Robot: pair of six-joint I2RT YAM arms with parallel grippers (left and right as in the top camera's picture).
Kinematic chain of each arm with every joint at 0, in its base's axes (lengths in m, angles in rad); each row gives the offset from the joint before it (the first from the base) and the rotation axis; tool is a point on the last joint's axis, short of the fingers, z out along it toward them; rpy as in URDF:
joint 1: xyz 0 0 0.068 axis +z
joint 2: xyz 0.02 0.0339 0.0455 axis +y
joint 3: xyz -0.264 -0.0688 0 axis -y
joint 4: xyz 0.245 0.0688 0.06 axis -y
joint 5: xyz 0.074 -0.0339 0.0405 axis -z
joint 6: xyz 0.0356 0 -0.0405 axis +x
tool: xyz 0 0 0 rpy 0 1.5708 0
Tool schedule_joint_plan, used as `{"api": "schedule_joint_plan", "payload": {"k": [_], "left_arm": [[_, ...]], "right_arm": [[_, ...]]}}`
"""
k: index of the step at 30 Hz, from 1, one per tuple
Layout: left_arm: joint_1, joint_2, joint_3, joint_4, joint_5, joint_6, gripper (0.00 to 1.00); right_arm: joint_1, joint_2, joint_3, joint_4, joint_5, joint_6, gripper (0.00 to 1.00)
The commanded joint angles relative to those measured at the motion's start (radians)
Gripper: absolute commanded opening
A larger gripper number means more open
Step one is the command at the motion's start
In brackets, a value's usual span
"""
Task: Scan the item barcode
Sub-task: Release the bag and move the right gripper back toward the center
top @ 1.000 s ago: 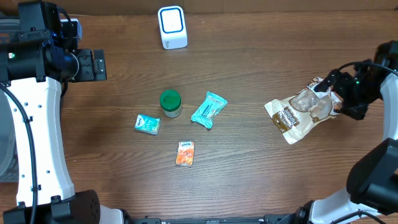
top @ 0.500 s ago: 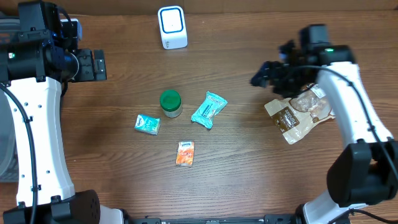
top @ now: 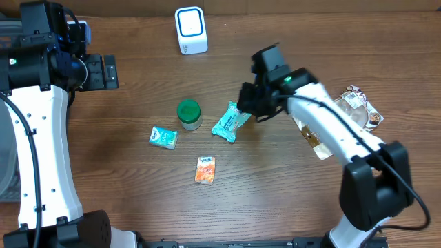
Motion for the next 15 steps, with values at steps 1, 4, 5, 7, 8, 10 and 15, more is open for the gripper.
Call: {"api": "schedule_joint_plan", "payload": {"k": [1,4,5,7,8,10,15], "left_arm": [[0.005,0.005,0.001,-0.001,-0.009,0.016,1.00],[0.005,0.005,0.001,-0.002,-0.009,0.016,1.00],[0.005,0.005,0.001,-0.002,-0.009,0.016,1.00],[0.005,0.005,0.001,-0.002,-0.009,0.016,1.00],[0.005,0.005,0.001,-0.002,-0.009,0.016,1.00],[0.005,0.005,0.001,-0.002,-0.009,0.016,1.00],[0.005,0.005,0.001,-0.002,-0.009,0.016,0.99]], "right_arm": [[0.037,0.038,-0.034,0.056,0.038,0.097,0.04],[0.066,0.072,-0.034,0.099,0.037,0.108,0.04],[0.073,0.086,-0.034,0.105,0.037,0.112,0.04],[0.085,0.118,-0.034,0.100,0.037,0.134,0.04],[0.090,0.133,-0.034,0.097,0.034,0.134,0.04],[0.097,0.167,-0.035,0.080,0.034,0.158,0.04],[0.100,0.245,-0.035,0.048,0.032,0.182,0.04]]}}
